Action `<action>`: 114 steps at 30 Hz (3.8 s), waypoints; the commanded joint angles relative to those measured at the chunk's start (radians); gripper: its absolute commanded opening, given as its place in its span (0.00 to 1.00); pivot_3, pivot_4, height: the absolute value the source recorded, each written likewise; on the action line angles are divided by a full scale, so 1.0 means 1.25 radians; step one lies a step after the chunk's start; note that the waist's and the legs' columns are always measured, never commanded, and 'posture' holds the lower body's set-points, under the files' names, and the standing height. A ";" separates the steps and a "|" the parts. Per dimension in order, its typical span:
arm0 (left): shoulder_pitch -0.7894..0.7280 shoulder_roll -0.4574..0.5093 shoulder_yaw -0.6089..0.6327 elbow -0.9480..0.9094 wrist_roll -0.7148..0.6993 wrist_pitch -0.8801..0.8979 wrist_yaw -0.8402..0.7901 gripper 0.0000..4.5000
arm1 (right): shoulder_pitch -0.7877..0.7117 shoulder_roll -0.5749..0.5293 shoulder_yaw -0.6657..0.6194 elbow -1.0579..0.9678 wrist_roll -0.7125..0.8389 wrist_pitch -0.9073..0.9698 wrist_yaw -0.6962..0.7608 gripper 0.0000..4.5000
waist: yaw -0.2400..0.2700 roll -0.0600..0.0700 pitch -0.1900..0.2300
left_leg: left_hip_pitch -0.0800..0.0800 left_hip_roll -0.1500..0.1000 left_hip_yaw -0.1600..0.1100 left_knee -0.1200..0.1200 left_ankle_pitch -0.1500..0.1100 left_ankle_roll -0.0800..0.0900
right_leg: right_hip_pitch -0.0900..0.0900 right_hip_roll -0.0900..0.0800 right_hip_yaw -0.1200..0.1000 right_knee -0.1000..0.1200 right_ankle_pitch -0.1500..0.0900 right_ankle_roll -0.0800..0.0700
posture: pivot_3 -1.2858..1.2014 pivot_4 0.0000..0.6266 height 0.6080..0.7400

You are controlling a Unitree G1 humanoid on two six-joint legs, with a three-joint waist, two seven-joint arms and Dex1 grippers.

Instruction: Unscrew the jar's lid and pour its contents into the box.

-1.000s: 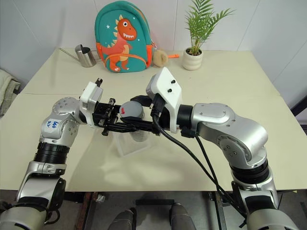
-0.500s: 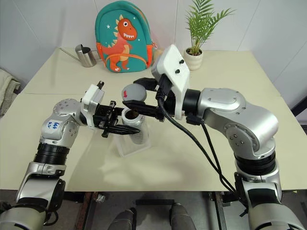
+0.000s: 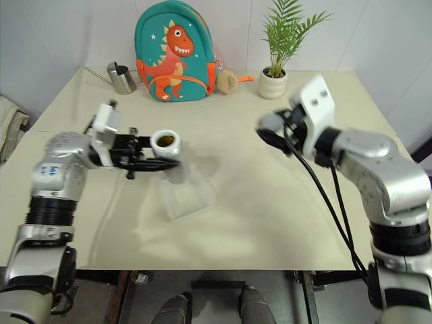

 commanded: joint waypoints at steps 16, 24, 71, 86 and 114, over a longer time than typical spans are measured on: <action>0.011 0.018 0.068 0.036 -0.004 -0.040 0.056 0.43 | 0.313 0.235 0.011 -0.039 -0.086 -0.076 -0.146 0.76 | -0.002 0.000 0.000 | 0.000 0.000 0.000 0.003 0.002 0.000 | 0.000 0.001 0.001 0.004 0.001 0.001 | 0.52 0.24 1.00; 0.002 0.012 0.061 0.042 0.014 -0.095 0.081 0.43 | 0.316 0.202 -0.030 -0.087 -0.064 -0.042 -0.121 0.99 | -0.001 0.000 0.000 | 0.000 0.000 0.000 0.004 0.002 0.000 | 0.000 0.001 0.001 0.005 0.001 0.001 | 0.52 0.24 1.00; -0.206 0.218 -0.630 -0.068 1.840 -0.634 1.875 0.43 | 0.425 -0.056 -0.228 -0.173 0.251 -0.233 0.347 0.99 | 0.020 -0.002 0.000 | 0.003 -0.002 0.002 0.008 0.002 0.001 | 0.010 0.000 0.003 -0.005 0.005 0.007 | 0.52 0.24 1.00; -0.147 0.122 -0.414 0.171 1.096 -0.796 1.416 0.43 | 0.399 -0.073 -0.216 -0.124 0.239 -0.252 0.369 0.99 | 0.020 -0.001 0.000 | 0.004 -0.001 0.002 0.008 0.002 0.001 | 0.010 0.000 0.003 -0.004 0.005 0.007 | 0.52 0.24 1.00; 0.091 -0.148 0.061 0.048 0.143 0.002 0.696 0.43 | 0.217 -0.073 -0.092 0.018 0.188 -0.264 0.477 0.99 | 0.017 -0.001 0.000 | 0.005 -0.002 0.001 0.009 0.003 0.002 | 0.010 0.000 0.002 0.000 0.006 0.005 | 0.52 0.24 1.00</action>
